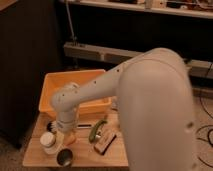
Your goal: Place apple in metal cup
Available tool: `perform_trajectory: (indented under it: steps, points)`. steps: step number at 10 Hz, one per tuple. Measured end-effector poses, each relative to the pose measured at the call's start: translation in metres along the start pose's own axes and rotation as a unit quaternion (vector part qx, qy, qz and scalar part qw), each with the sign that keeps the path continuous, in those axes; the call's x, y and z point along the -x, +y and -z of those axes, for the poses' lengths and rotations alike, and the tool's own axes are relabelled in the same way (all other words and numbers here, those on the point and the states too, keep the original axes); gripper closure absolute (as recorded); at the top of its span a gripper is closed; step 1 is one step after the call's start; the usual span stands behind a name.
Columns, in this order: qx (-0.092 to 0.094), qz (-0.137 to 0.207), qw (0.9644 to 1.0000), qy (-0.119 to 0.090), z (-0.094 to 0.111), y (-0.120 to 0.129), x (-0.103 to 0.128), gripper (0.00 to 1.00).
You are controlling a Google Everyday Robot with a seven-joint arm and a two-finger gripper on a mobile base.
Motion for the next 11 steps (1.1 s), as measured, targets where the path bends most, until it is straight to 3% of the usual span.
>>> perform_trajectory:
  steps: [3,5,7,8,11]
  points:
    - [-0.027,-0.003,0.9989,-0.038,0.044,0.008,-0.001,1.0]
    - [-0.018,-0.011,0.9984,-0.053,0.049,0.017,-0.005,1.0]
    - [-0.001,-0.014,0.9988,-0.046,0.044,0.041,-0.009,1.0]
    - [0.015,-0.02,0.9991,-0.033,0.041,0.056,-0.015,1.0]
    - [0.039,-0.035,0.9986,-0.001,0.038,0.069,-0.028,1.0]
